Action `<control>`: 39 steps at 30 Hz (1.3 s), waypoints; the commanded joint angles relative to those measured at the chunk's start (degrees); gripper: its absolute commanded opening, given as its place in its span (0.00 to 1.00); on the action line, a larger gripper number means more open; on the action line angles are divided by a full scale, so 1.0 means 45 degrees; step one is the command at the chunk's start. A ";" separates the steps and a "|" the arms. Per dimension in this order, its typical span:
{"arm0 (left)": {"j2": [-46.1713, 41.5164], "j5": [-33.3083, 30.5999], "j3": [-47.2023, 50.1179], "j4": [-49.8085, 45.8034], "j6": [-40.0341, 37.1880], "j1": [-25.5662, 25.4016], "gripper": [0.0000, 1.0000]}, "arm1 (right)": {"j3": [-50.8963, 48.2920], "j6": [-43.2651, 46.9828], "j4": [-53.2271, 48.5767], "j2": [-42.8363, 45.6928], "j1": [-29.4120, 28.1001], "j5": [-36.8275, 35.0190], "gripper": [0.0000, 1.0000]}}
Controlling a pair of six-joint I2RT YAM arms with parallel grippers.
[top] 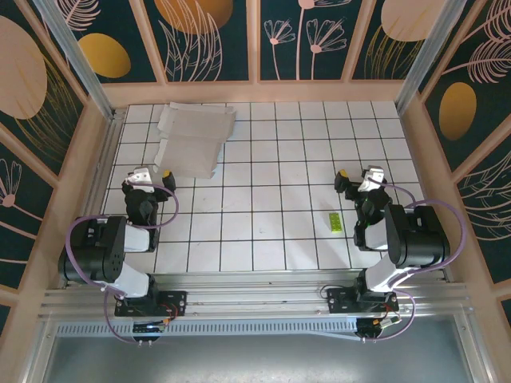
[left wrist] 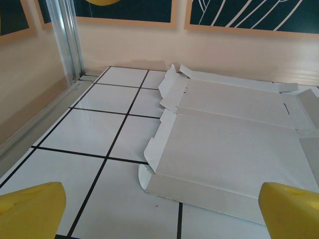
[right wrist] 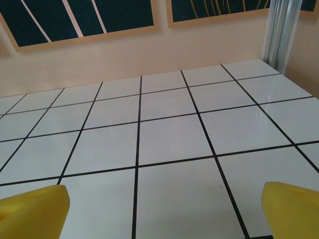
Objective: Fold the paper box
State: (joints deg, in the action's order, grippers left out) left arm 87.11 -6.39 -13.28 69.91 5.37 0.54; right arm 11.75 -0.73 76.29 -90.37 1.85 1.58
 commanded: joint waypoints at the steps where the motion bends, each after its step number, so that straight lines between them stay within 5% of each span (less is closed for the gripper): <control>1: -0.0039 0.0268 -0.0135 0.0451 -0.0138 -0.0002 0.99 | 0.0138 0.0021 0.0126 0.0111 0.0029 0.0086 0.99; 19: -0.0614 0.0436 0.0079 0.0440 -0.0189 -0.0002 0.99 | 0.0011 0.0135 -0.0329 0.1095 -0.0110 -0.0044 0.99; 22: -0.2877 -0.0053 -0.0695 -0.3241 0.0495 -0.0002 0.99 | 0.1186 -0.0106 -0.4922 0.3659 -0.0837 -0.1352 0.99; 26: -0.5191 -0.0573 -0.2881 -0.9138 0.4355 -0.0002 0.99 | 0.3807 -0.4569 -0.9888 0.5051 -0.1183 -0.0103 0.97; 31: -0.5136 0.2170 -0.6013 -1.4648 0.8719 -0.0002 0.99 | 0.8231 -0.7444 -1.3872 0.2712 -0.3603 0.2430 0.95; 34: -0.4269 0.3594 -0.7203 -1.5650 0.9160 0.0017 0.99 | 1.0528 -0.7637 -1.4171 0.0343 -0.5154 0.3158 0.95; 39: -0.1892 0.3169 -0.9352 -1.7121 0.8452 0.0319 0.99 | 1.5348 -0.7317 -1.5496 -0.4236 -0.6615 0.3131 0.95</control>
State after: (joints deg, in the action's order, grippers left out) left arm 73.95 5.52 -51.40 2.92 41.69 0.84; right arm 72.62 -31.97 14.83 -101.89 -26.00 13.74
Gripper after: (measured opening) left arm 0.988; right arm 0.954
